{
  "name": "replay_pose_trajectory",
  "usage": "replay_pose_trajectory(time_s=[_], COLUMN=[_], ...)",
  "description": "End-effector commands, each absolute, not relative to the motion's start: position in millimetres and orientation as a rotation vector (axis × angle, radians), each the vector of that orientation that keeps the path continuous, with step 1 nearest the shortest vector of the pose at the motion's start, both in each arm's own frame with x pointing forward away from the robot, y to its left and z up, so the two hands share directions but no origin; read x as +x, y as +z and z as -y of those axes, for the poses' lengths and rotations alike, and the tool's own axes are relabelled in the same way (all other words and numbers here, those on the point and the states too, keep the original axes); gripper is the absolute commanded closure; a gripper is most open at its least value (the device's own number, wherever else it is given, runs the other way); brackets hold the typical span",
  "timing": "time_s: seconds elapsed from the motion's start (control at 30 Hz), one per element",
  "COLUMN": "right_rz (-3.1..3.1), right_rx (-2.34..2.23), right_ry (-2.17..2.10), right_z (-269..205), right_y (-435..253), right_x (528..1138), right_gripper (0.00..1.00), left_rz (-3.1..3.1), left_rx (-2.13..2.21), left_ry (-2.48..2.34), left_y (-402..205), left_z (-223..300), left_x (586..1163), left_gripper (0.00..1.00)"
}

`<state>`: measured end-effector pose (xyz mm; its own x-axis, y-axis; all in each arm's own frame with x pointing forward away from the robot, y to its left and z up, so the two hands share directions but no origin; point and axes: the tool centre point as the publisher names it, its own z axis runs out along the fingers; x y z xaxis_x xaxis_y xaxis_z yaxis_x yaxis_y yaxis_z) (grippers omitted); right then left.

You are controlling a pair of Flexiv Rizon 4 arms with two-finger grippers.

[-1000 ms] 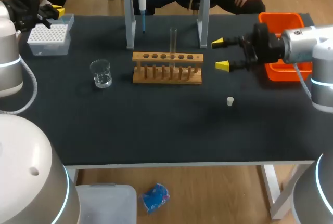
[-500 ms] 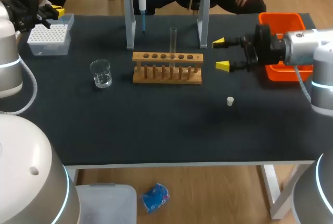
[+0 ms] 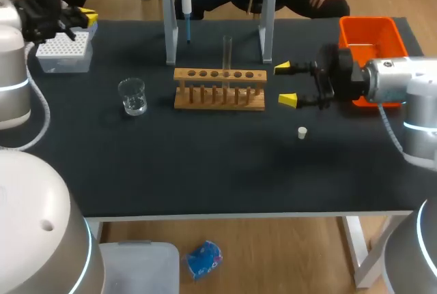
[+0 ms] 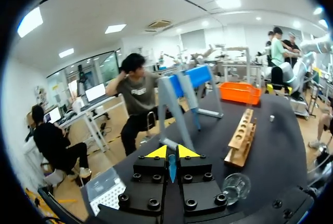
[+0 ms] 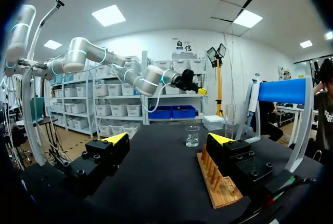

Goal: Invert the test tube, pick up the pipette, mount the tip to pipette, aspirate from beaker and dispense into the tube, eject the tip, return the pipette, and cap with the stopper.

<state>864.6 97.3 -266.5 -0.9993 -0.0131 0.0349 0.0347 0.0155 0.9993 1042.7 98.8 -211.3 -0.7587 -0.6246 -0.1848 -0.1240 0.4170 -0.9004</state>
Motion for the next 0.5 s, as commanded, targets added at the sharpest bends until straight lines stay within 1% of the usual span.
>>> replay_pose_trajectory(time_s=[0.03,0.13,0.5], right_rz=[2.217,2.217,2.217], right_rx=[-0.024,-0.024,-0.024], right_ry=[-2.180,-2.180,-2.180], right_z=[-97,-97,-97], right_y=[-266,-266,-266], right_x=[863,863,863], right_gripper=[0.00,0.00,0.00], left_rz=[-2.298,-2.368,-2.368], left_rx=[-0.557,-0.513,-0.513], left_ry=[-1.311,-1.320,-1.320], left_y=[-199,-190,-190], left_z=[-70,-46,-46], left_x=[1032,1020,1020], left_gripper=[1.00,1.00,1.00])
